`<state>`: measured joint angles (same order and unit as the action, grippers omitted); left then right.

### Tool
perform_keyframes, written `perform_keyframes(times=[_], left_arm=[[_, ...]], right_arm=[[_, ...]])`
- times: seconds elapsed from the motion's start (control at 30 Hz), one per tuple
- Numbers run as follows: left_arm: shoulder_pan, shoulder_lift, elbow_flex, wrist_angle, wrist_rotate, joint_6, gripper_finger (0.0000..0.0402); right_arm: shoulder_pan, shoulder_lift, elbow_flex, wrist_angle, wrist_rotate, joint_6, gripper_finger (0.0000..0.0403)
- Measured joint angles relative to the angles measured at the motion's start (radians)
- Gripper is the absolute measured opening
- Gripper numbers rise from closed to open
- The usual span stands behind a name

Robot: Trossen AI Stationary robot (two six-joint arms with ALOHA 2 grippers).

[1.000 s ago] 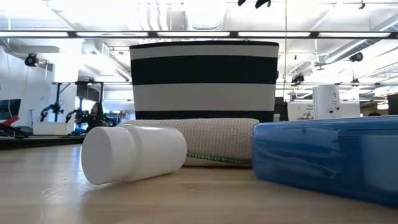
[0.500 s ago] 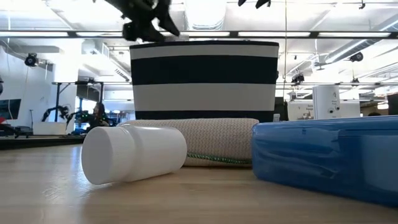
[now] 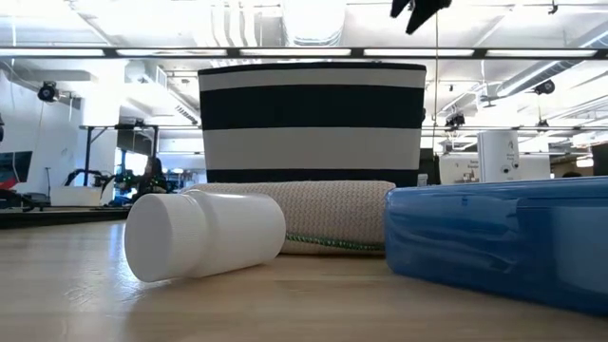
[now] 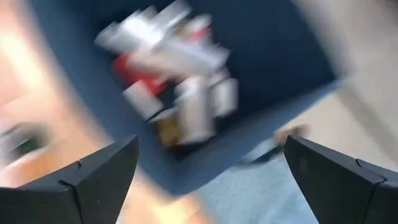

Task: Pick & place medical supplies in basket/bin
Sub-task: Put the green bandage into the blue bin

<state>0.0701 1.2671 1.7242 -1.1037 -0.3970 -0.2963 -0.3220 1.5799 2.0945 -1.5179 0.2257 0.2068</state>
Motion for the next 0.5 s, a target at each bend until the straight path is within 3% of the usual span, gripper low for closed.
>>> perform_keyframes(times=[0.1, 0.3, 0.4, 0.5], left_arm=[[-0.07, -0.019, -0.027, -0.039, 0.004, -0.023, 0.0278], [-0.167, -0.114, -0.215, -0.062, 0.0, -0.103, 0.0278], [-0.223, -0.182, -0.35, -0.064, 0.006, -0.175, 0.0278], [-0.277, -0.274, -0.457, -0.06, 0.004, -0.288, 0.0278]], right_arm=[[0.055, -0.001, -0.054, -0.021, -0.125, 0.071, 0.0389], [0.223, 0.017, -0.217, 0.004, -0.157, 0.149, 0.0389], [0.291, 0.022, -0.32, 0.113, -0.158, 0.171, 0.0389], [0.339, 0.027, -0.431, 0.329, -0.206, 0.202, 0.0389]])
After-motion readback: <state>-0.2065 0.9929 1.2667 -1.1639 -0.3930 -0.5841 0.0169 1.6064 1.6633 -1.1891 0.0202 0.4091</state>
